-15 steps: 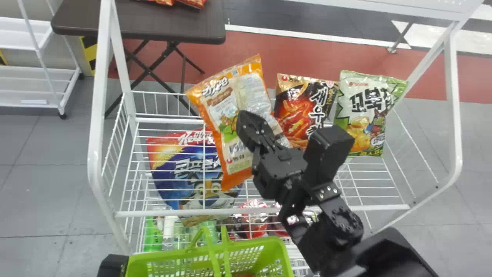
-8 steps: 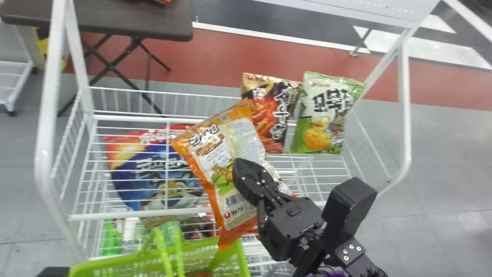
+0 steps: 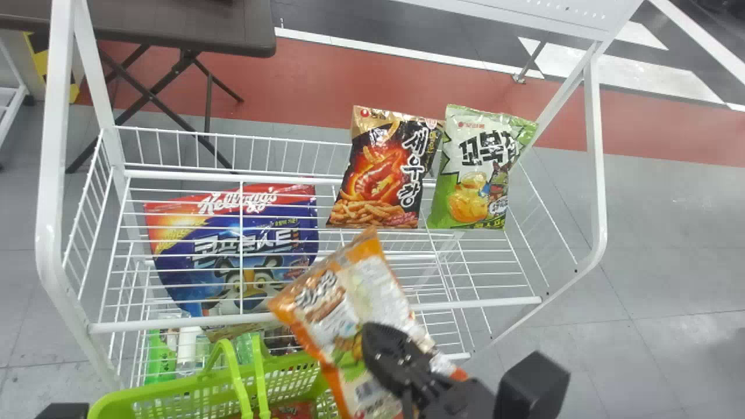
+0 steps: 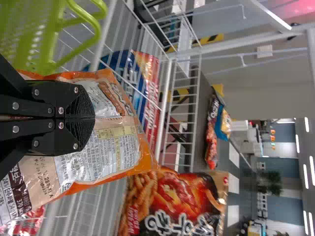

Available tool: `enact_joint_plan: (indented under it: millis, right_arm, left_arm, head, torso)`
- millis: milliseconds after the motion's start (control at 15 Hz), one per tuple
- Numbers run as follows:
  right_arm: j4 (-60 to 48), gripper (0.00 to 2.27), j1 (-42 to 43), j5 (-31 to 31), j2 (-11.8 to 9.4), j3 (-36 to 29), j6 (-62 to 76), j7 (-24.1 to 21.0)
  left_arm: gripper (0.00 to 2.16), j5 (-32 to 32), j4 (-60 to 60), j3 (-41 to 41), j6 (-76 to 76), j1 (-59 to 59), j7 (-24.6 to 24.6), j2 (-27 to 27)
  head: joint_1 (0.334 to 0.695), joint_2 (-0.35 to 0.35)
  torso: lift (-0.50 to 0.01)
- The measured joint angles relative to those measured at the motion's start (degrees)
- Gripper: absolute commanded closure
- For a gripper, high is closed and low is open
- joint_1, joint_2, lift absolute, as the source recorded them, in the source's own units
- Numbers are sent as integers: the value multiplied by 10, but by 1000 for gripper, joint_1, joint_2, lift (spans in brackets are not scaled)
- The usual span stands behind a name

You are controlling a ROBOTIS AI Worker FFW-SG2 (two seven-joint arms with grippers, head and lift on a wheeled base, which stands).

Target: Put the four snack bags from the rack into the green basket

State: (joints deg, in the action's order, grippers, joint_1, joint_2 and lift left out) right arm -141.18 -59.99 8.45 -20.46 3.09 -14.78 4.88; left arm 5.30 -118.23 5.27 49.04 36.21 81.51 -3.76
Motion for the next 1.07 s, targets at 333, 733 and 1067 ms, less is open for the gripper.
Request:
enact_joint_plan:
  millis: [333,733,1067]
  right_arm:
    - [71,2159,9,-13,-9,76,-5,-3]
    - [106,2159,23,-6,-26,138,-11,-1]
    - [102,2094,23,-7,-59,189,-7,1]
  left_arm:
    - [2138,1,4,6,-7,1,2,2]
    - [2142,-2,2,13,-7,2,3,1]
    - [2138,-3,2,14,-7,2,5,1]
  head:
    - [695,-350]
    - [695,-350]
    - [695,-309]
  torso:
    - [-6]
    - [-6]
    - [-6]
